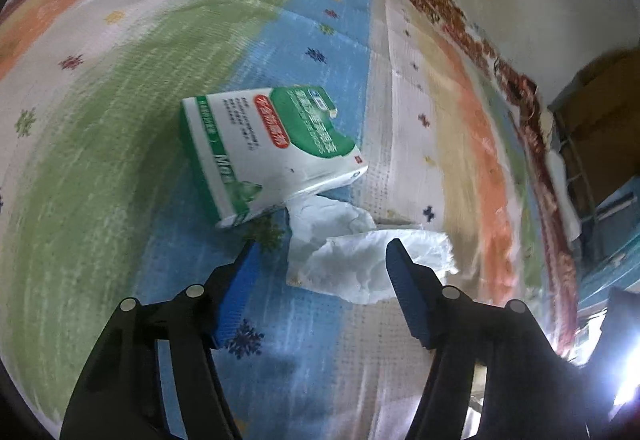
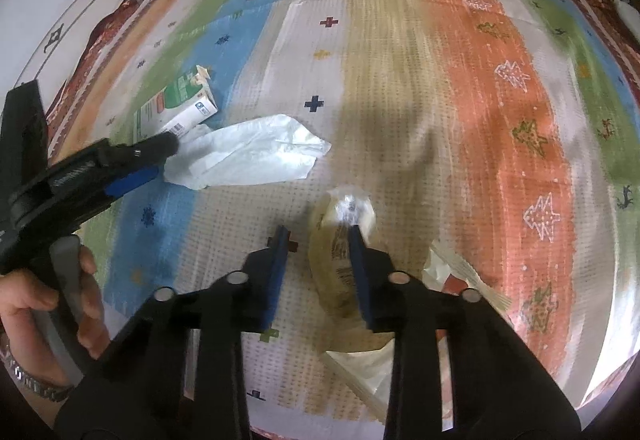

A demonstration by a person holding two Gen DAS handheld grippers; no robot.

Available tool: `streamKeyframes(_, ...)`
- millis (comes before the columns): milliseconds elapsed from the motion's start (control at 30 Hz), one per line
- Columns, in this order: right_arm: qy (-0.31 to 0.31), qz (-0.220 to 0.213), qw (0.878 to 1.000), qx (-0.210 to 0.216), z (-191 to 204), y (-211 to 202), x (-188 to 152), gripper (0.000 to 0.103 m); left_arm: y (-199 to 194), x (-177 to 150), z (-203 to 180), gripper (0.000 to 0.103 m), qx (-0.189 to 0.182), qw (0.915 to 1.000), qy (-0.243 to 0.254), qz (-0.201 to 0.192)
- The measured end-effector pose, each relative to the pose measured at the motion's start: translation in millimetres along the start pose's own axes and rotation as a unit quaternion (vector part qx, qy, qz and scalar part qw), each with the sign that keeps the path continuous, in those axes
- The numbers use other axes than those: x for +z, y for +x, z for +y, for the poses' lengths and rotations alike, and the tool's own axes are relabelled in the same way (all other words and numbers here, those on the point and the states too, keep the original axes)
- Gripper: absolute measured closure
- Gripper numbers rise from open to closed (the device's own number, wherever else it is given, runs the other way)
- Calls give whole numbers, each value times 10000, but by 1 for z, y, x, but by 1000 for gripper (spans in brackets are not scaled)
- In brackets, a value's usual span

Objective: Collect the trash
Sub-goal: 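Grasp white tissue with left tool while right tool grasps clear plastic wrapper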

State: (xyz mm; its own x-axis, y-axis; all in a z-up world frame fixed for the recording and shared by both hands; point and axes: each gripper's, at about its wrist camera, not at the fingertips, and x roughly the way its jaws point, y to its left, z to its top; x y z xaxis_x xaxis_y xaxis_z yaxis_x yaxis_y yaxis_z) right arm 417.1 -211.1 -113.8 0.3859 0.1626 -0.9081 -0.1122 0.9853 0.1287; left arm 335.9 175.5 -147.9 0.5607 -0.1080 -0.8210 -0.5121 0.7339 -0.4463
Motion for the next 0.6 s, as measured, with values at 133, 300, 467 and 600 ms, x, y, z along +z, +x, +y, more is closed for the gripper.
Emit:
streamKeyframes(133,155,-127,9997,148,-6,0,2,92,2,4,2,47,229,9996,-104,-155)
streamKeyframes(300,29,-120,9997,201,-2,1,1,97,11,3,-7,50,247,9993,279,-78)
streamKeyframes(467,-9,-214,9994,272,3,-7,3,98,20,-3,-21,81,837,9924,901,-98)
streamKeyframes(600,-146,-234,9994,208,6,-10,2,98,19,-3,-29,99,683,9914,1112,39)
